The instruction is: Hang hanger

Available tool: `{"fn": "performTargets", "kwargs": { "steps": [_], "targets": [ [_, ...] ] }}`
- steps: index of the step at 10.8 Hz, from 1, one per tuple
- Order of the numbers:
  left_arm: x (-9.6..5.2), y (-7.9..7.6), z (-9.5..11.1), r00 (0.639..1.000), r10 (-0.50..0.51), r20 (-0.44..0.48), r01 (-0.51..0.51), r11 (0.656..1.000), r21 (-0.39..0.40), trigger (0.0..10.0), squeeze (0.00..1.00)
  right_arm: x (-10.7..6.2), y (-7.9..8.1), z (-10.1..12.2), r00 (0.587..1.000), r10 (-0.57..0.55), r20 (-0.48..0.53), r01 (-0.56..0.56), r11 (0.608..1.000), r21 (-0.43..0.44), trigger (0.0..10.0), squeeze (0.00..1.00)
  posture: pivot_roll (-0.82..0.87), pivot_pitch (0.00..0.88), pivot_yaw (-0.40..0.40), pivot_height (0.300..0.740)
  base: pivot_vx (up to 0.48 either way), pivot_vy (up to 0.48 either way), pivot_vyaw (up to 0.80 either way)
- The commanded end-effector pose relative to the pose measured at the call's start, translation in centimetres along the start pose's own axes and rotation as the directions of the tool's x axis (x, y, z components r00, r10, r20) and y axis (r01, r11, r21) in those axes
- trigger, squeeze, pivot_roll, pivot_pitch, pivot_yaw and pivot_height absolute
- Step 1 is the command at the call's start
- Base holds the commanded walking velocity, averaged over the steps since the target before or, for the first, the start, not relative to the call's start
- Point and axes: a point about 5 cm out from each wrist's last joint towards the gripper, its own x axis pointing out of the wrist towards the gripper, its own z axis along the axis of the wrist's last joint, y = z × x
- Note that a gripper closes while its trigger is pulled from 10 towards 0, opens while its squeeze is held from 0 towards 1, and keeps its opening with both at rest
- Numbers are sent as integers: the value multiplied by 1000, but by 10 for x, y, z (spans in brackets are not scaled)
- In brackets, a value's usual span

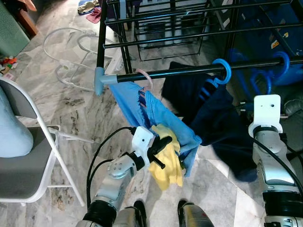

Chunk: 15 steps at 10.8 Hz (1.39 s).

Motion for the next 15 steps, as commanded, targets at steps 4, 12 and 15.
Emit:
{"fn": "performTargets", "kwargs": {
  "steps": [4,12,15],
  "targets": [
    [-4,-1,-7,1000,-2,-22,2,1000,2,10000,0,0,-5,4,997,74,-17,-74,997,0,510,0,-172,252,102,740,0,0,0],
    [-4,-1,-9,998,-17,-55,19,999,30,10000,0,-9,-18,7,989,141,-34,-140,990,34,10000,0,-180,262,122,740,0,0,0],
    [-5,-1,-10,998,-15,-63,17,999,34,10000,0,-13,-19,8,988,152,-41,-151,988,35,10000,1000,-179,261,123,740,0,0,0]
  ]
}}
